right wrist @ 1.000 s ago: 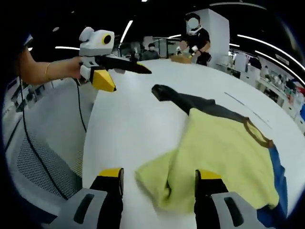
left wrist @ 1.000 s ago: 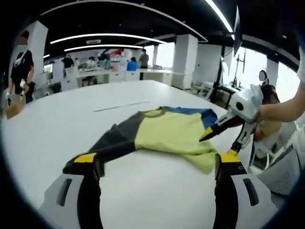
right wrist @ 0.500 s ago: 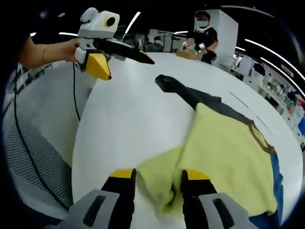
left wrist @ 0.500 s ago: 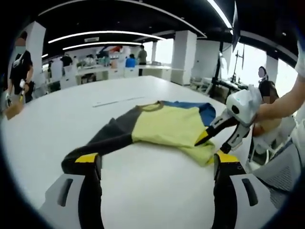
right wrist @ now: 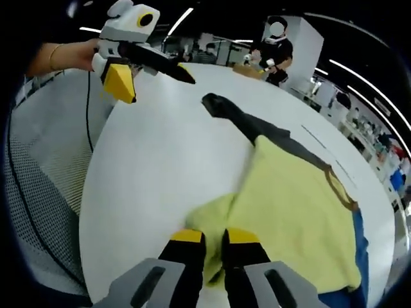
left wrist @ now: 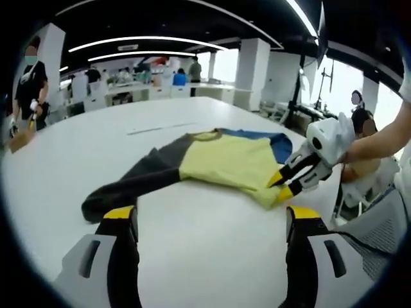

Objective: Fold the garment on the visible template until the final outline fits inside the template.

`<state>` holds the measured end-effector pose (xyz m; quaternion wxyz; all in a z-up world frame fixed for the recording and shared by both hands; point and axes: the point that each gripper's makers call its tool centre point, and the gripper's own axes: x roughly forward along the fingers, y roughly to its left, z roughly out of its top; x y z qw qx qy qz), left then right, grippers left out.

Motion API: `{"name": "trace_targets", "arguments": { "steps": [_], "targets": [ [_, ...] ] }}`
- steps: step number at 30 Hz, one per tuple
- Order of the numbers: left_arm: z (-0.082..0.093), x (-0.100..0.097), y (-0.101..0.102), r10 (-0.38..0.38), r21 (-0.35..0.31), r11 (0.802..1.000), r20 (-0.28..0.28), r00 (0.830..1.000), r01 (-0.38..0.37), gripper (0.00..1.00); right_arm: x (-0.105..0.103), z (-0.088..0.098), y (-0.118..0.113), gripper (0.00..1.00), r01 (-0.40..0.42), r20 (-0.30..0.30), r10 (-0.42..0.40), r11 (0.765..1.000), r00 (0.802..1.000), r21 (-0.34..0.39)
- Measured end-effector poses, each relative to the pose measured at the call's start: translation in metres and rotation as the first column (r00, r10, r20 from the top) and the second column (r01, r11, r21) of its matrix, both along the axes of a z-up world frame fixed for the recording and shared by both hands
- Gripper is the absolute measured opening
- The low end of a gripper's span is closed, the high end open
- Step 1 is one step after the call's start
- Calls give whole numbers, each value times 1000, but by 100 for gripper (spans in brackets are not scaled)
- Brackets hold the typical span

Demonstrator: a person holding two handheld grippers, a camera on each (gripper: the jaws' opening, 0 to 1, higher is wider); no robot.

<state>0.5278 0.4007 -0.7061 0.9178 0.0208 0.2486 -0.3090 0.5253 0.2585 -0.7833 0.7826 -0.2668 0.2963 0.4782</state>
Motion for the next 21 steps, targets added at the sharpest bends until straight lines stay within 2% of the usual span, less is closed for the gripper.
{"name": "trace_targets", "arguments": {
  "steps": [6,11,17,21],
  "targets": [
    [-1,0,-5,-11,-4,1000,-6,1000,11,90,8,29,-4,3,33,-15,-32,998,999,62],
    [-2,1,-6,-19,-1,1000,-10,1000,19,90,31,58,-16,3,73,24,-75,993,997,91],
    [0,3,-7,-20,-4,1000,-9,1000,20,89,59,78,-30,3,134,57,-139,987,989,86],
    [-3,1,-7,-33,12,999,-21,999,33,88,78,96,-32,3,147,108,-157,985,982,95]
  ]
}}
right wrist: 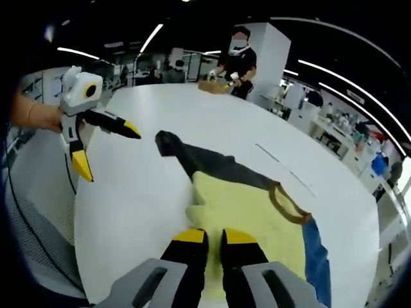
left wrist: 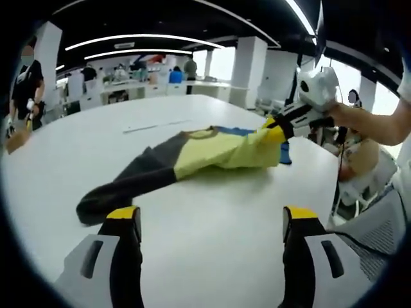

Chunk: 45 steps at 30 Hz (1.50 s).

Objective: Fold the garment on the visible template until the final outline fits inside the template.

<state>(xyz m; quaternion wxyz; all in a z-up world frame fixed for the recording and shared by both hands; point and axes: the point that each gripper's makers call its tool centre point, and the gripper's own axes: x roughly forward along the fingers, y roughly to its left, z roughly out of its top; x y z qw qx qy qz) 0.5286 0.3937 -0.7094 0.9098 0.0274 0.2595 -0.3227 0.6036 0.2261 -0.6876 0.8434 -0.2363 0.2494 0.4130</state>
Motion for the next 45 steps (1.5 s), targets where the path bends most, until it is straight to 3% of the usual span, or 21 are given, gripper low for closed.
{"name": "trace_targets", "arguments": {
  "steps": [8,15,25,28,34,37,45],
  "targets": [
    [1,5,-1,6,-7,1000,1,1000,-6,87,42,25,-1,3,3,97,1,999,995,-44],
    [-1,8,-4,7,-13,1000,-7,1000,-7,85,75,23,-7,3,17,113,-10,998,994,-65],
    [-7,14,-7,17,-32,999,-28,999,-17,81,116,-8,-22,3,73,84,-65,992,994,-99],
    [-8,17,-8,18,-38,999,-30,999,-19,80,124,-25,-23,3,86,57,-80,990,995,-111],
    [-10,25,-8,31,-50,998,-35,999,-33,77,132,-55,-25,3,84,8,-84,986,996,-145],
    [-11,25,-8,38,-59,997,-40,998,-40,76,134,-71,-27,3,101,-51,-109,985,993,-138],
    [-14,27,-4,43,-54,997,-47,998,-46,73,140,-89,-33,4,147,-109,-159,983,981,-109]
  ]
}}
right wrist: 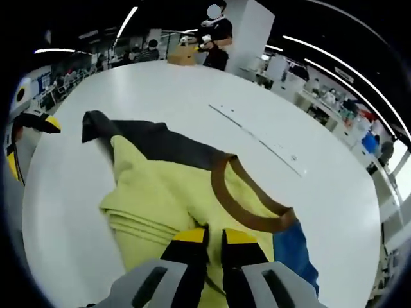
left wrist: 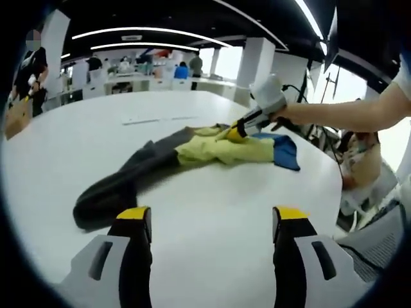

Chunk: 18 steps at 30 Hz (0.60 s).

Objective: Fold the garment on the visible template until the final outline fits inside the template.

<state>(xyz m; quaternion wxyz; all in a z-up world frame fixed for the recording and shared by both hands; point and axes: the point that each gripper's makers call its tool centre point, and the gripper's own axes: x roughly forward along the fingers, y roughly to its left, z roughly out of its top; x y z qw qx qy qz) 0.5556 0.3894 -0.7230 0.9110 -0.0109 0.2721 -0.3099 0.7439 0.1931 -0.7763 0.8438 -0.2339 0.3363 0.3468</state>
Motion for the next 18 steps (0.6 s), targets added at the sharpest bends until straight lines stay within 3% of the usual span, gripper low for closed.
{"name": "trace_targets", "arguments": {
  "steps": [6,12,18],
  "targets": [
    [0,1,0,2,7,1000,-2,1000,-2,71,-1,-1,-2,6,59,-30,-58,997,998,49],
    [5,5,-3,-4,8,1000,10,1000,4,70,-5,20,-3,27,107,-53,-100,982,994,156],
    [8,10,-9,0,0,1000,6,1000,0,67,-19,37,-1,40,122,-67,-109,966,992,227]
  ]
}}
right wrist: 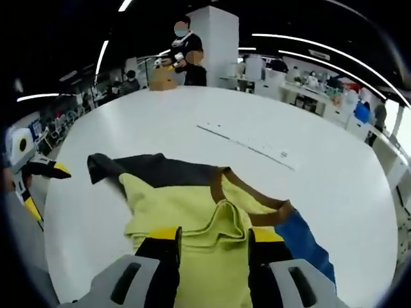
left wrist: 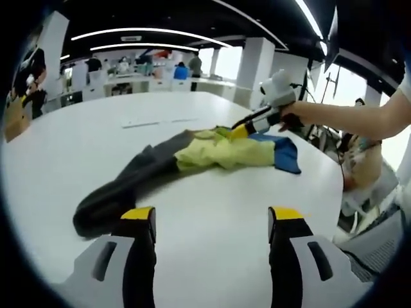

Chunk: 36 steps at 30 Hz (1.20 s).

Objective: Fold the garment on the visible template until the final outline fits inside the template.

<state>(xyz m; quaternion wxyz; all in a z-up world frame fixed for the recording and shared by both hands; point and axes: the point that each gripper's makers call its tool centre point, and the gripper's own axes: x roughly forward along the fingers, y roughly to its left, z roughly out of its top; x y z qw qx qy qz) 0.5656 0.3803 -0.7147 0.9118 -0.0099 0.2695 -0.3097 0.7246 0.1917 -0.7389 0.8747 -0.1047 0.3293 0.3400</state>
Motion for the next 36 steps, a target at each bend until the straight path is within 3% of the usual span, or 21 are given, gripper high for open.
{"name": "trace_targets", "arguments": {
  "steps": [9,16,26,31,36],
  "targets": [
    [12,17,-15,13,-25,1000,26,1000,-13,60,-39,20,11,45,-37,24,36,998,999,46],
    [11,25,-30,-4,-25,1000,17,1000,4,54,-69,26,22,45,-85,19,84,994,996,67],
    [10,39,-48,3,-49,999,8,1000,-3,46,-100,14,39,38,-130,-22,133,985,991,110],
    [9,48,-59,5,-58,998,2,1000,-5,42,-107,4,46,29,-139,-43,145,983,989,118],
    [5,55,-70,4,-67,998,-9,1000,-5,38,-108,-4,53,27,-136,-53,144,982,988,128]
  ]
}}
